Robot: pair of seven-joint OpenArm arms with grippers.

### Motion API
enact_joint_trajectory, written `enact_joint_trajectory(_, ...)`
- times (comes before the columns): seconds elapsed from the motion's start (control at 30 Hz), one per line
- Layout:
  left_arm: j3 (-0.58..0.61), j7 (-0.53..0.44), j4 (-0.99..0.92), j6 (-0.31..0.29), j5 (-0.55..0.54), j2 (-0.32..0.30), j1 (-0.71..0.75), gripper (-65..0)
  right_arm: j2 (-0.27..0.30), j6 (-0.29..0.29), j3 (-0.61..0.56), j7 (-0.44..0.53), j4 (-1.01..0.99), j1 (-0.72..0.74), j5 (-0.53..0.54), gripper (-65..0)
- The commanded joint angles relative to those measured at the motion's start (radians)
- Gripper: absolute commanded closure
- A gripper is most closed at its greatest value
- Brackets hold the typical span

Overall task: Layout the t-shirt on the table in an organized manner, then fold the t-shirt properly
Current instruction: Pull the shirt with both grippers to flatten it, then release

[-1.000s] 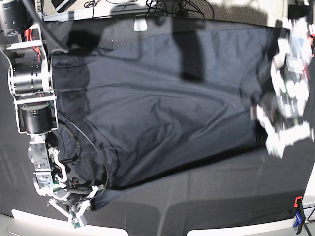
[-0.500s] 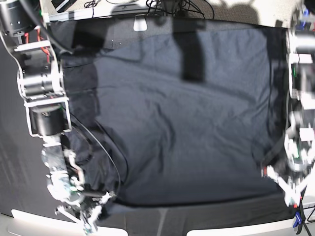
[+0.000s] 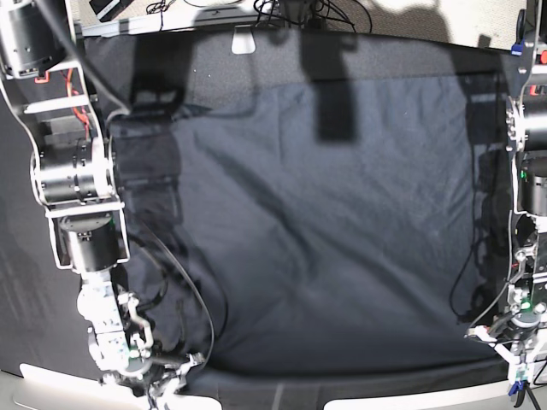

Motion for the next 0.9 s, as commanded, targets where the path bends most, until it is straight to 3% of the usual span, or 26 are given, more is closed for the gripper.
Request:
enact_joint_trajectory(0.0,-0.006,-0.033,0.016,0.016,0.006,-0.016,-0.041,-20.3,0.003,-0.005,0.004,0.036,0.017,0.052,0.000,-33.7)
enact_joint_trajectory(0.07,-0.006,-0.032,0.016,0.016,0.006,-0.016,-0.041,-25.4,-0.002,-0.005,0.004,0.037,0.017,0.058,0.000,-33.6)
enact_joint_trajectory(0.33,-0.006,0.019,0.016,0.016,-0.003,-0.017,-0.041,-25.4,-0.003,-0.006,0.004,0.031,0.017,0.068,0.000,-33.6)
enact_joint_trajectory(0.47,-0.006,0.100,0.016,0.013,-0.063,-0.017,-0.035,-25.4,0.002,-0.006,0.004,-0.053,0.018,0.068,0.009,-33.5)
enact_joint_trajectory(0.57,-0.006,0.121,0.031,-0.021,-0.069,-0.019,0.001,-24.7,0.022,0.006,0.004,-0.129,0.027,0.062,0.032,-32.6)
enact_joint_trajectory(0.7,-0.006,0.118,0.143,-0.033,-0.087,-0.023,0.118,-23.0,0.087,0.109,0.004,-0.195,0.082,0.042,0.113,-32.4)
enact_joint_trajectory(0.87,-0.020,0.151,0.416,-0.024,-0.087,-0.022,0.313,-23.0,0.189,0.276,0.005,-0.333,0.236,-0.016,0.266,-32.4)
